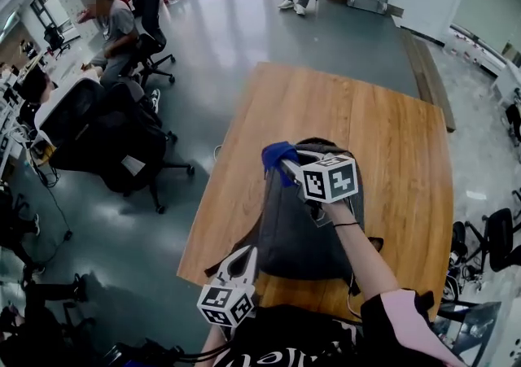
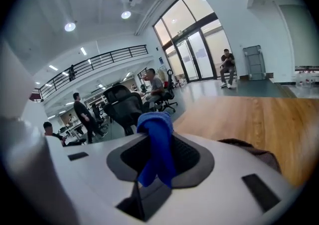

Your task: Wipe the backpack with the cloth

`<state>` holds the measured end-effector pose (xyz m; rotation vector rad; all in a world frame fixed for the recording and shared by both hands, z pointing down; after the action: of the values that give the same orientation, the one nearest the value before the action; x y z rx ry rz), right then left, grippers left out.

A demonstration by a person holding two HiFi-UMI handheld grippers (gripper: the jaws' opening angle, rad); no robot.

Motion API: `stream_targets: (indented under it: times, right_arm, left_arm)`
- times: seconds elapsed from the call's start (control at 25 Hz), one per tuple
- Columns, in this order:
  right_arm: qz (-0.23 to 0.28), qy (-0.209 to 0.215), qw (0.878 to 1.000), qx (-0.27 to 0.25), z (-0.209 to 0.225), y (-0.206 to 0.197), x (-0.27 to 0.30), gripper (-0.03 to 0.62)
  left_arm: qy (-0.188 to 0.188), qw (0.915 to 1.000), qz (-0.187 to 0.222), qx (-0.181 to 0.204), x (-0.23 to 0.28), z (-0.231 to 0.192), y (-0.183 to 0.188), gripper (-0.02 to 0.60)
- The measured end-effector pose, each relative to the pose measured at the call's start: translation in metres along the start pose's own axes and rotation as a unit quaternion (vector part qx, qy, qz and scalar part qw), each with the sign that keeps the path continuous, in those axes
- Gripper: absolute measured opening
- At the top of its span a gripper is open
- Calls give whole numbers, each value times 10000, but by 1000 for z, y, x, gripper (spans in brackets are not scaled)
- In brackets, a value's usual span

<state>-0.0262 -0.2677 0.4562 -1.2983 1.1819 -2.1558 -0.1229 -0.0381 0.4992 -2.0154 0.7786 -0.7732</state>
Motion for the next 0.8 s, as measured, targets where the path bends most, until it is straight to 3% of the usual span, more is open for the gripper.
stream_targets:
  times: [0.32,0.8]
  right_arm:
    - [-905,45,9930,-752,-33,-38,65,117]
    - [-813,-563,9945,-350,51,-34,39,117]
  left_arm:
    - [184,9997,40,-135,-14,-24,4,-2]
    - [-117,9999,-65,-9,13,-22,15,-2]
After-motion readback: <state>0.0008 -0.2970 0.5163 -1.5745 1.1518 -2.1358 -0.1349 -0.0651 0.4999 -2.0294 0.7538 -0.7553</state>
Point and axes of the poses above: the fingertips, and each gripper's own axes: x forward along the fingers, z to its right, y out of its top, the point moved 3 cm from there along -x, backward along the fingers, and after that the axes turned 13 degrees about -y, right-handed, at the moved point
